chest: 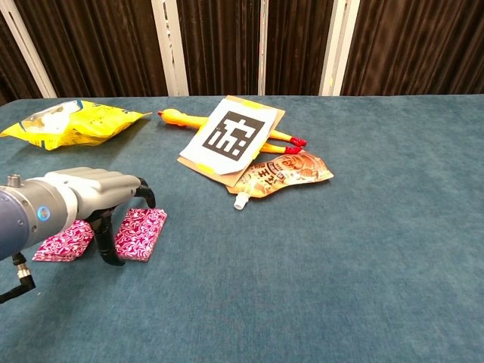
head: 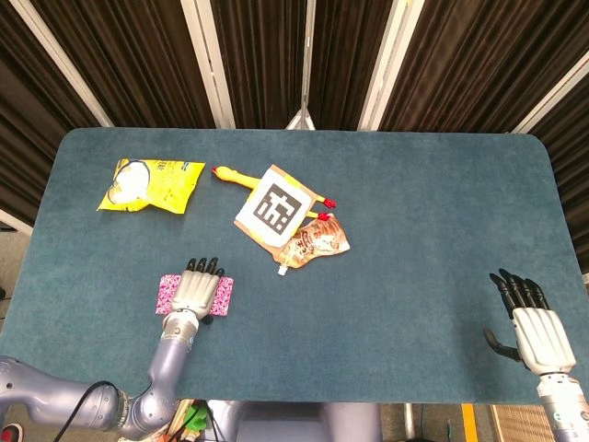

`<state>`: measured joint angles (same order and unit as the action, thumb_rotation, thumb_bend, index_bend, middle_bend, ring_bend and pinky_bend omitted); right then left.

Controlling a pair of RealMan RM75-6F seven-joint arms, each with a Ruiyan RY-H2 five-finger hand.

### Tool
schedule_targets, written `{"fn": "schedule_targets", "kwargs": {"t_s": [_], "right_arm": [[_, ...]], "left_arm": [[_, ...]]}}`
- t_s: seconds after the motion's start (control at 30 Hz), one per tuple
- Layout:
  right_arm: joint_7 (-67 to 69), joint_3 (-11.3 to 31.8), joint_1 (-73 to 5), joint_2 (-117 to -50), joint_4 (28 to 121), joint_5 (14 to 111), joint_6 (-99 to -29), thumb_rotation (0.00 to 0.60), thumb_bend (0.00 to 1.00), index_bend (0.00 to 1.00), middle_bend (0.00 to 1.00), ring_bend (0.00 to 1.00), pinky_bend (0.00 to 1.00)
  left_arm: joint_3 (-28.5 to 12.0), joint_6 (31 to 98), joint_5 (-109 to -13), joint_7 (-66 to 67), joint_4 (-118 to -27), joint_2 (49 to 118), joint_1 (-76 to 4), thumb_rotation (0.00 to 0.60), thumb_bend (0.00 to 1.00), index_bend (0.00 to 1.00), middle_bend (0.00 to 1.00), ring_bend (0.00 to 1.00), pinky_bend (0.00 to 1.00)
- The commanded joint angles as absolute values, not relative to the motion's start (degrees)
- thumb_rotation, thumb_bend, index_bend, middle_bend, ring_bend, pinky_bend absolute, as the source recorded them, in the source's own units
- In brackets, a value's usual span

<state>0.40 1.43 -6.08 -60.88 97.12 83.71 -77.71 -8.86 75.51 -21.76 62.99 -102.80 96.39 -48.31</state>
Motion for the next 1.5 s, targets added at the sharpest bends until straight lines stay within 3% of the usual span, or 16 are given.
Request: {"fn": "schedule_targets", "kwargs": {"t_s": [0.03, 0.37, 0.7, 1.23, 1.5], "right_arm": [[0.40, 1.42, -6.08, -60.88, 97.16, 83.73, -77.72, 0.600, 0.36, 0.00, 0.00, 0.00, 0.02], [0.33, 1.43, -6.08, -60.87, 97.29, 83.61, -77.66, 0.600, 0.36, 0.00, 0.00, 0.00, 0.02], [0.42, 1.47, -5.92, -60.90, 97.35, 84.11, -78.34, 0.600, 0.36, 0.00, 0.00, 0.00, 0.02], [0.07, 1.46, -5.96, -61.04, 97.27, 84.04, -78.23, 0.600, 0.36, 0.00, 0.00, 0.00, 0.02], [0.12, 1.57, -5.93, -61.04, 97.26, 83.84, -78.29, 0.600, 0.36, 0.00, 0.00, 0.00, 0.02]], "left_arm": [[-8.74, 75.61, -21.66, 62.94, -102.91, 96.23, -48.42, 0.600, 0.24, 0.16, 0.00, 0.00, 0.00], [-8.64, 75.26, -20.99, 62.65, -101.98, 96.36, -49.03, 0.600, 0.24, 0.18, 0.00, 0.00, 0.00], [-8.71, 74.56, -21.99, 60.63, -100.26, 98.17, -49.33, 0.600, 0.43, 0.42, 0.00, 0.00, 0.00], [-7.75, 75.50, -28.86, 56.91, -106.11, 95.61, -48.40, 0.600, 0.43, 0.46, 0.00, 0.00, 0.00], [-6.40, 74.02, -31.42, 58.10, -104.94, 99.10, -50.02, 0.600, 0.43, 0.46, 0.00, 0.00, 0.00]]}}
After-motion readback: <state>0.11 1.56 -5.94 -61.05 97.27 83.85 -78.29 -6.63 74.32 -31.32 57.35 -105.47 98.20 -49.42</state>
